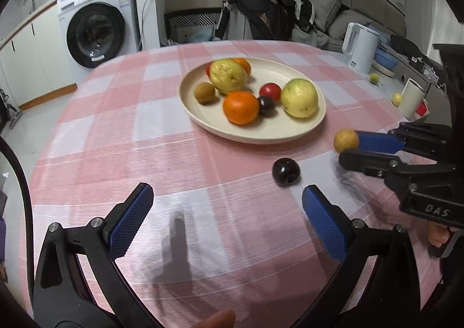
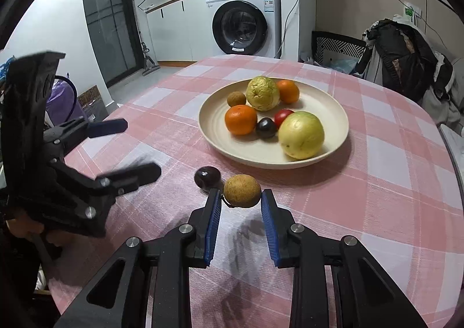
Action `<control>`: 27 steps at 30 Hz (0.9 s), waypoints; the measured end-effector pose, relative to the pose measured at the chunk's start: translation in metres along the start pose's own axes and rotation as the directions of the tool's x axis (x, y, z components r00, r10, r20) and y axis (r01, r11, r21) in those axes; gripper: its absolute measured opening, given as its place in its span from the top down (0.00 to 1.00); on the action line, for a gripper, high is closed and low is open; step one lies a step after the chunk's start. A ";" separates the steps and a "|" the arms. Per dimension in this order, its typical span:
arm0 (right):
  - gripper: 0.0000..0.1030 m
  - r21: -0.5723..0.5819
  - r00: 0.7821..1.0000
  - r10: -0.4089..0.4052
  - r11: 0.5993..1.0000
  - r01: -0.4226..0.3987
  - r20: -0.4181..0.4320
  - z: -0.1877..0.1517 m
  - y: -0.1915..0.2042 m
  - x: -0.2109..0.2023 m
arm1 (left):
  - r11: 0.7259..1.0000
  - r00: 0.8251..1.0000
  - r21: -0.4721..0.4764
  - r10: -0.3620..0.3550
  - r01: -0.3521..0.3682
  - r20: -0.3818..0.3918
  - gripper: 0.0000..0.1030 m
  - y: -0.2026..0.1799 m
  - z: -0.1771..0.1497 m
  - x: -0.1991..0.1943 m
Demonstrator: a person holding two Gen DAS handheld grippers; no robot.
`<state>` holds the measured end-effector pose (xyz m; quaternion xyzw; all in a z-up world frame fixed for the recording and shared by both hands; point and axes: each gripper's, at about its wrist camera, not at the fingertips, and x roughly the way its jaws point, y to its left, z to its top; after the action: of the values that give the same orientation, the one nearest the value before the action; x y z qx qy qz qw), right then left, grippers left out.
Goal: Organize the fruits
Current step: 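Grasp the small brown fruit with the right tool while the left tool approaches the plum, then grasp the dark plum with the left tool, then carry the plum and small brown fruit onto the cream plate and open both tools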
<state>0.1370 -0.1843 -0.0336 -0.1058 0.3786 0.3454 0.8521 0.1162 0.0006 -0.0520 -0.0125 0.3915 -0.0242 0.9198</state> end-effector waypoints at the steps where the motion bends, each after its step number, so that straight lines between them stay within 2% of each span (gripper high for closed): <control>1: 0.71 0.005 1.000 -0.001 1.000 0.000 0.003 -0.001 -0.002 -0.001 | 1.000 1.000 -0.003 -0.009 0.009 -0.018 0.01 -0.004 0.002 0.005; 3: 0.71 0.016 1.000 0.003 1.000 -0.003 0.007 -0.001 -0.006 -0.003 | 1.000 0.998 0.004 -0.020 0.021 -0.051 0.01 -0.010 0.004 0.014; 5: 0.71 0.026 1.000 0.002 1.000 -0.003 0.020 -0.002 -0.011 -0.009 | 0.999 0.996 0.022 -0.022 0.024 -0.085 0.07 -0.018 0.005 0.023; 7: 0.71 0.037 0.999 0.002 0.999 -0.003 0.033 -0.001 -0.016 -0.015 | 0.999 0.994 0.035 -0.033 0.036 -0.105 0.23 -0.025 0.006 0.029; 8: 0.71 0.041 0.999 0.001 0.999 -0.003 0.037 -0.002 -0.017 -0.017 | 0.998 0.992 0.038 -0.045 0.050 -0.117 0.26 -0.028 0.007 0.032; 14: 0.72 0.072 0.999 0.005 0.997 -0.009 0.053 -0.002 -0.027 -0.022 | 0.994 0.989 0.062 -0.086 0.093 -0.117 0.39 -0.044 0.011 0.038; 17: 0.71 0.084 0.999 0.006 0.996 -0.010 0.051 -0.001 -0.032 -0.020 | 0.993 0.990 0.071 -0.089 0.098 -0.113 0.55 -0.047 0.015 0.040; 19: 0.72 0.090 0.999 0.007 0.996 -0.011 0.050 -0.002 -0.034 -0.021 | 0.990 0.988 0.075 -0.110 0.119 -0.109 0.69 -0.048 0.016 0.040; 22: 0.72 0.092 0.999 0.006 0.996 -0.011 0.049 -0.003 -0.034 -0.021 | 0.989 0.988 0.089 -0.112 0.122 -0.105 0.76 -0.050 0.015 0.038; 27: 0.72 0.097 0.999 0.006 0.995 -0.011 0.051 -0.003 -0.036 -0.021 | 0.988 0.988 0.082 -0.122 0.130 -0.093 0.78 -0.046 0.015 0.035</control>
<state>0.1494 -0.2230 -0.0232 -0.0540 0.3736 0.3330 0.8641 0.1500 -0.0471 -0.0646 0.0045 0.4283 -0.1002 0.8981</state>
